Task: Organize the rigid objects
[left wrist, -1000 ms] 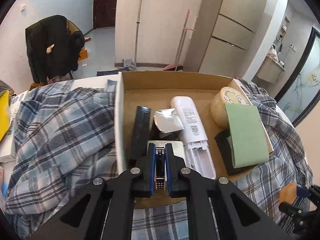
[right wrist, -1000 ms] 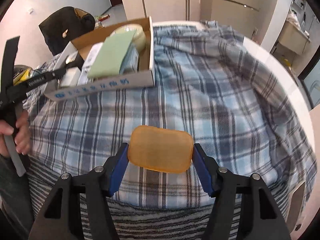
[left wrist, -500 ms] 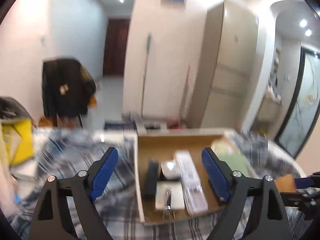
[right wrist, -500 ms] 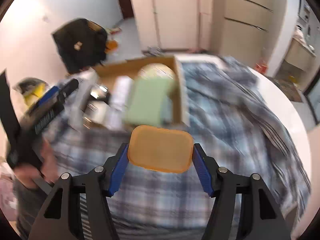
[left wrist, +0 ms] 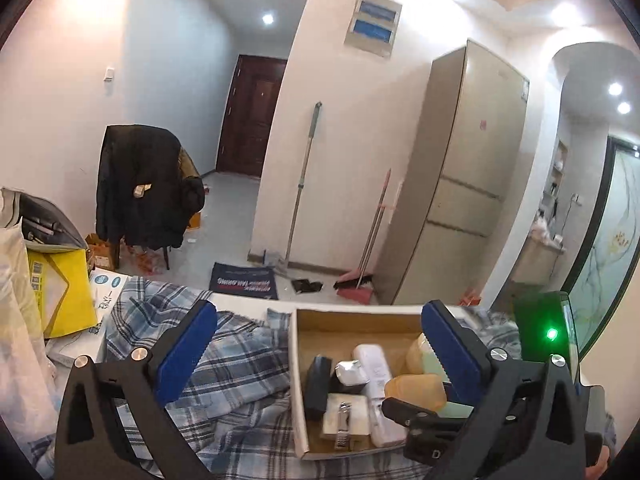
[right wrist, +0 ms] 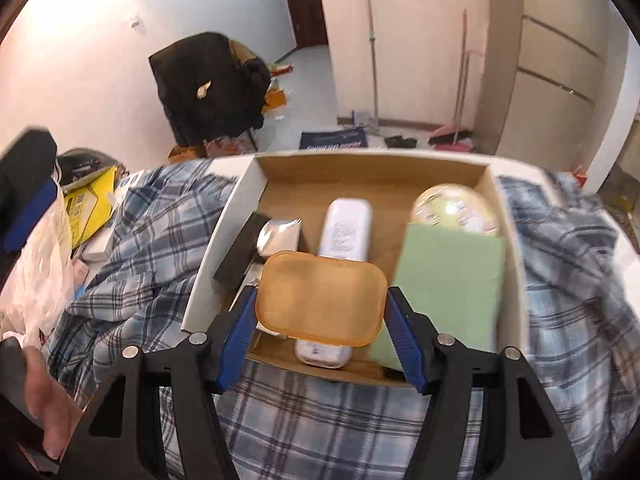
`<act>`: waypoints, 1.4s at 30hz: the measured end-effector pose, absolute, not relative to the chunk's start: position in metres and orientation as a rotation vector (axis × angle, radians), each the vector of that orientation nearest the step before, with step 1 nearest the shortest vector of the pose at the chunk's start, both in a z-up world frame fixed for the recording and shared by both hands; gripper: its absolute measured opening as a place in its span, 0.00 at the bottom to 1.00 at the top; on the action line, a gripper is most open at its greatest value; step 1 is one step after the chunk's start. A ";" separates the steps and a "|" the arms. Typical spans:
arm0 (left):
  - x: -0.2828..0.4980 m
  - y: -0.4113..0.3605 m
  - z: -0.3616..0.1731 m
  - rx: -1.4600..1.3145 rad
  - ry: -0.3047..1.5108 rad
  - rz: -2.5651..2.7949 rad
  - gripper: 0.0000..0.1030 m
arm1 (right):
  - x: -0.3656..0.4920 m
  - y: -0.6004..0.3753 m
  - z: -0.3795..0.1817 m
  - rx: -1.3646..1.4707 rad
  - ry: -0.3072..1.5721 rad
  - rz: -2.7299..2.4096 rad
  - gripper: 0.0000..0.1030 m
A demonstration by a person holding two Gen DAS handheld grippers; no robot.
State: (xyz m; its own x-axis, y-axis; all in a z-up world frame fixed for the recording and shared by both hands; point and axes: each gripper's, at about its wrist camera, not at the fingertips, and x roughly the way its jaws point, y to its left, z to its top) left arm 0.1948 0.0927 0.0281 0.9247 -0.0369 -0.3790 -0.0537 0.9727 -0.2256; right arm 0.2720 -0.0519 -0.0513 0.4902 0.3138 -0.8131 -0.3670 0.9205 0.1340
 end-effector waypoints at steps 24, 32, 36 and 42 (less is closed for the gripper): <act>0.093 0.067 0.090 -0.137 0.061 0.104 1.00 | 0.198 -0.134 0.040 -0.061 0.550 0.354 0.99; 0.025 0.029 0.125 -0.093 -0.036 0.048 1.00 | 0.117 -0.181 0.091 -0.035 0.286 0.283 0.99; -0.008 0.008 0.130 -0.033 -0.090 0.085 1.00 | 0.091 -0.195 0.097 -0.019 0.237 0.299 0.99; -0.032 -0.009 0.117 -0.029 -0.122 0.083 1.00 | 0.060 -0.217 0.085 0.028 0.128 0.249 0.99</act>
State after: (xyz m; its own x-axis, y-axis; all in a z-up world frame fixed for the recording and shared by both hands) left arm -0.0319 -0.0094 0.1170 0.9892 0.0840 0.1205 -0.0805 0.9962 -0.0336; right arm 0.0600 -0.2165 0.0853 0.9609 0.2478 -0.1233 -0.2443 0.9687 0.0431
